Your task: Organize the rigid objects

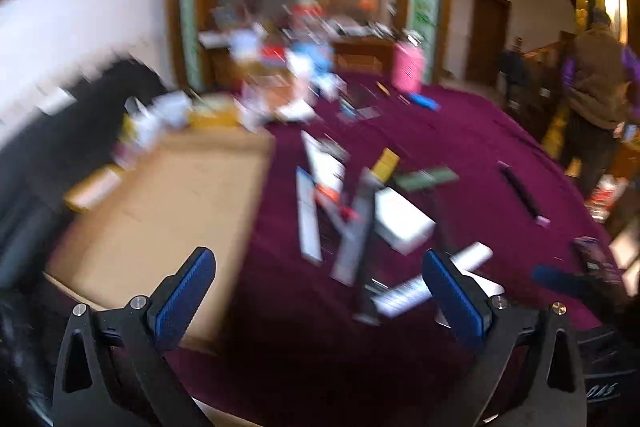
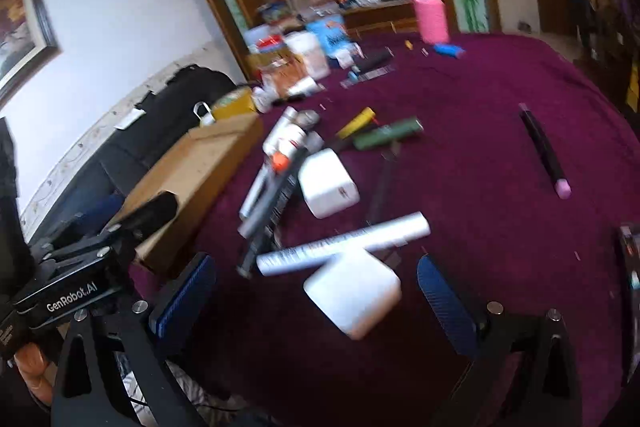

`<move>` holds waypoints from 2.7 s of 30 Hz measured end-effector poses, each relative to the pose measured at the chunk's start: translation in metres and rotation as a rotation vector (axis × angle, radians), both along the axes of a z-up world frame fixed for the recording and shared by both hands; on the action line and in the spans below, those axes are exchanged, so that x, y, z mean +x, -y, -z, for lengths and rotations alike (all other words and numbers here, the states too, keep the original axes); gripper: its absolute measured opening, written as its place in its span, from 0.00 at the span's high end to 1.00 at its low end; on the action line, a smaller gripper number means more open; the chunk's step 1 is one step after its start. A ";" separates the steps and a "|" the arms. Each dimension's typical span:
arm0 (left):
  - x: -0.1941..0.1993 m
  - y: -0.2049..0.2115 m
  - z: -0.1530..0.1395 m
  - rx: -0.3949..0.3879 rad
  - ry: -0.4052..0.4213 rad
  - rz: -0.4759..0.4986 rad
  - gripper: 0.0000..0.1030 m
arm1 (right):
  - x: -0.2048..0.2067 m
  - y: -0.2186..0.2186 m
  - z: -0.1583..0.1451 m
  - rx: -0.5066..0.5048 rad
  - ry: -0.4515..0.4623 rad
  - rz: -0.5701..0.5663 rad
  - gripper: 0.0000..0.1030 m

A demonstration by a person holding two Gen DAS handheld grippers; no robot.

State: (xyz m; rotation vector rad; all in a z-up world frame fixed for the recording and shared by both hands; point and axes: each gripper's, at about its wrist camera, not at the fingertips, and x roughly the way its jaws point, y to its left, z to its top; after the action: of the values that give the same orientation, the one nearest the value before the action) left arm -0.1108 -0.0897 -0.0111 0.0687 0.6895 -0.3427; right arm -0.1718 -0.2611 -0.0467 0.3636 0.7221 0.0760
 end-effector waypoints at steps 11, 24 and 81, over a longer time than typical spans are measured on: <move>-0.042 -0.004 0.004 -0.014 -0.104 0.102 0.18 | -0.051 -0.006 0.019 -0.028 -0.048 0.061 0.21; -0.063 -0.022 0.000 -0.044 -0.094 0.126 0.25 | -0.064 -0.015 0.027 0.070 -0.064 0.097 0.31; 0.035 0.056 0.053 0.114 -0.276 0.385 0.96 | 0.023 -0.004 0.040 -0.226 -0.202 0.146 0.31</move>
State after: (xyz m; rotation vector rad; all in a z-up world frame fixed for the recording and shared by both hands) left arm -0.0760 -0.1461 -0.0638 0.2681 0.9706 -0.6907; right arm -0.1489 -0.2576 -0.0871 0.2086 0.8918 -0.1819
